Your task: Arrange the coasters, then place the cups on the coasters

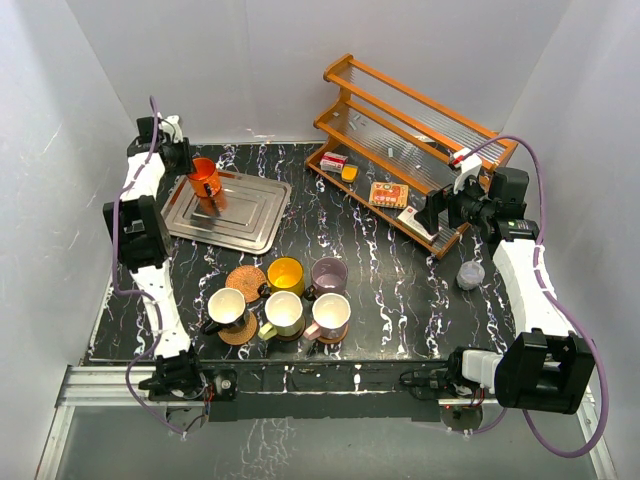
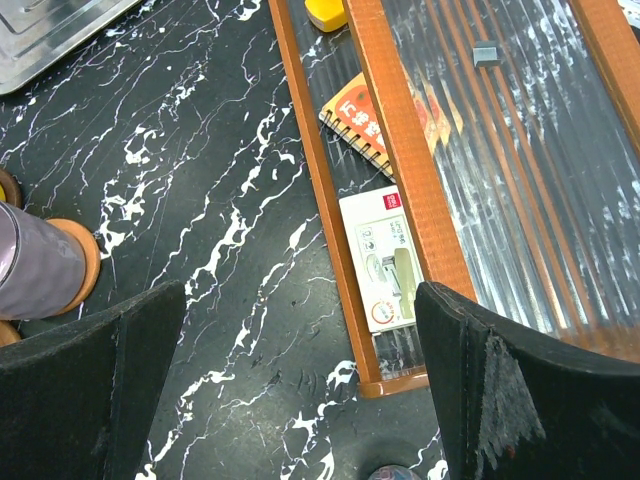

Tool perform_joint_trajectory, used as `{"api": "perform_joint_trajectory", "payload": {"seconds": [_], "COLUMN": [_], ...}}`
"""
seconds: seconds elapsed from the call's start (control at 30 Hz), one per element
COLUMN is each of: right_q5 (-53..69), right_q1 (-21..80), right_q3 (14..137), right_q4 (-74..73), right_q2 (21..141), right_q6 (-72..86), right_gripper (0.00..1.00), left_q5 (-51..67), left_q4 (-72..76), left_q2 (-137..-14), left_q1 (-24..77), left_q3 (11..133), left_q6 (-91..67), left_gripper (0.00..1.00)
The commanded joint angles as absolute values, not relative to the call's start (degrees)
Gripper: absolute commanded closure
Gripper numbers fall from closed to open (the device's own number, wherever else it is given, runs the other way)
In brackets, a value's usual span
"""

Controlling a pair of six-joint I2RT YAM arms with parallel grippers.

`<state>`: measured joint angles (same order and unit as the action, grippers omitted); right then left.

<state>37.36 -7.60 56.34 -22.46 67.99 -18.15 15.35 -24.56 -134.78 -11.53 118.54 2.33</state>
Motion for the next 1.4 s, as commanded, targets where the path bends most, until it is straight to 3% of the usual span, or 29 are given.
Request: {"api": "perform_joint_trajectory", "payload": {"seconds": [0.0,0.33,1.37], "right_q5": [37.1,37.1,37.0], "right_q1": [-7.5,-7.4,-7.4], "right_q3": [55.8,55.6,54.8], "right_q4": [-20.0,-19.9,-18.6], "right_q2": [67.9,67.9,67.4], "right_q6": [-19.2,-19.4,-18.3], "right_gripper": [0.02,0.02,0.02], "left_q5": [13.4,14.8,23.5], "left_q4": [-27.1,-33.6,-35.4], "left_q2": [-134.7,-135.6,-110.4], "left_q1": [-10.3,-9.8,-8.9], "left_q3": [121.5,128.3,112.8], "left_q6": [5.4,11.2,18.8], "left_gripper": [0.73,1.0,1.0]}}
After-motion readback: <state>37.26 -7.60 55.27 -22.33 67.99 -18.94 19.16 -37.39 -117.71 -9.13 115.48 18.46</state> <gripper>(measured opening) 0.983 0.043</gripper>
